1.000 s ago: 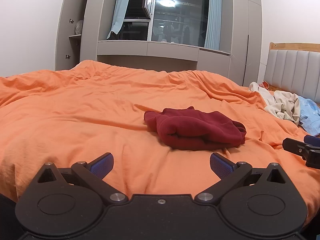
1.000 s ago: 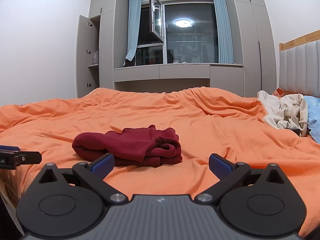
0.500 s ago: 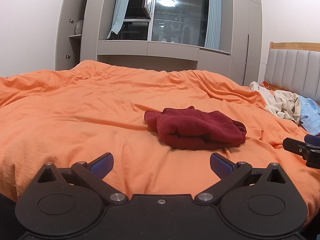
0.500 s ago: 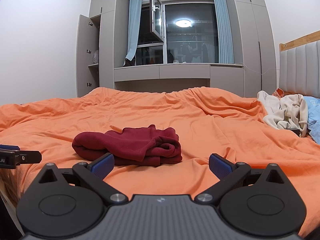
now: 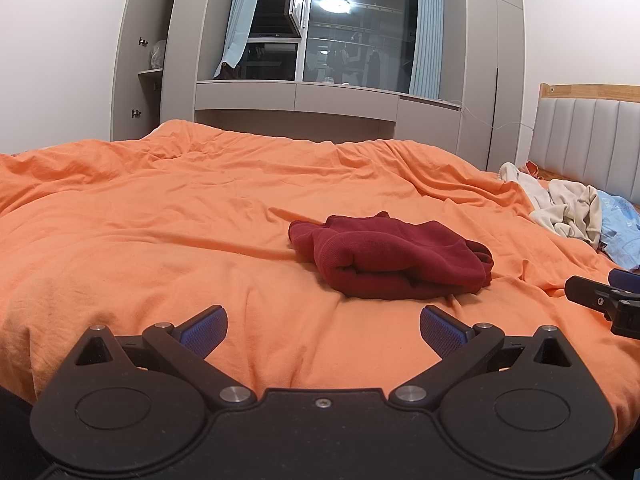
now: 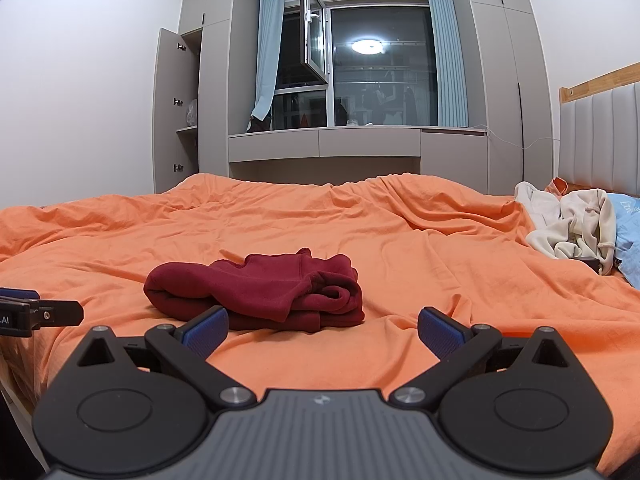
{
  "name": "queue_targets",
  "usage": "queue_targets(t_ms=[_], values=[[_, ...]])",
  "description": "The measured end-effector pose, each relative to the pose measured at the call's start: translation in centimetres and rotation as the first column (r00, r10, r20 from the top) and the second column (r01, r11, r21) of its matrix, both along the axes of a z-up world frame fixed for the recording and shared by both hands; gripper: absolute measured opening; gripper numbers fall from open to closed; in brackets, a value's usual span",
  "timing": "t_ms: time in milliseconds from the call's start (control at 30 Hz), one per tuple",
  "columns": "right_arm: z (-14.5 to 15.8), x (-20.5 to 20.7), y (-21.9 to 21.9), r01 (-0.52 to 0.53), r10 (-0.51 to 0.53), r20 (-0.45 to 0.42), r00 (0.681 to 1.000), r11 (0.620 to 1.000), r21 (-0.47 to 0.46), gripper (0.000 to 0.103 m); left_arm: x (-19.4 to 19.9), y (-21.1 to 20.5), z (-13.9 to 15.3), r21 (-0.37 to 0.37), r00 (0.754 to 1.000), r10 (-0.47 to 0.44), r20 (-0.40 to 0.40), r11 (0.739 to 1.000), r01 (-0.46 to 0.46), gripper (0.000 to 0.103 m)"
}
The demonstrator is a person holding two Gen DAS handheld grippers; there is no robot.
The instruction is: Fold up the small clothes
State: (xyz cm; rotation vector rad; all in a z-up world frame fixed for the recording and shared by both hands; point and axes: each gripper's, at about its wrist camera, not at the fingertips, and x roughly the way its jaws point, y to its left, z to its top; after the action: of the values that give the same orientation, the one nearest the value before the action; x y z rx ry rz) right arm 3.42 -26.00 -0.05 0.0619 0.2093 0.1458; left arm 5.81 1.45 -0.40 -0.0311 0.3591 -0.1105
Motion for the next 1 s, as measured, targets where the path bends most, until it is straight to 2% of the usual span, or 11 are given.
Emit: queue_targets(t_ms=[200, 333, 467, 1000], values=[[-0.02, 0.01, 0.05, 0.0, 0.0, 0.0, 1.0, 1.0, -0.001, 0.103, 0.13, -0.12, 0.05, 0.003, 0.999, 0.034, -0.016, 0.999, -0.034, 0.102], [-0.01, 0.02, -0.04, 0.0, 0.0, 0.001, 1.0, 1.0, -0.001, 0.103, 0.07, -0.64, -0.06, 0.061, 0.998, 0.059, 0.0, 0.996, -0.059, 0.102], [-0.02, 0.02, -0.02, 0.0, 0.0, 0.0, 1.0, 1.0, -0.003, 0.103, 0.12, -0.39, -0.11, 0.044, 0.999, 0.047, 0.0, 0.998, -0.047, 0.102], [-0.22, 0.03, -0.32, -0.003, 0.003, -0.003, 1.0, 1.0, -0.008, 0.103, 0.15, -0.35, -0.2, 0.058, 0.998, 0.057, -0.008, 0.997, -0.057, 0.102]])
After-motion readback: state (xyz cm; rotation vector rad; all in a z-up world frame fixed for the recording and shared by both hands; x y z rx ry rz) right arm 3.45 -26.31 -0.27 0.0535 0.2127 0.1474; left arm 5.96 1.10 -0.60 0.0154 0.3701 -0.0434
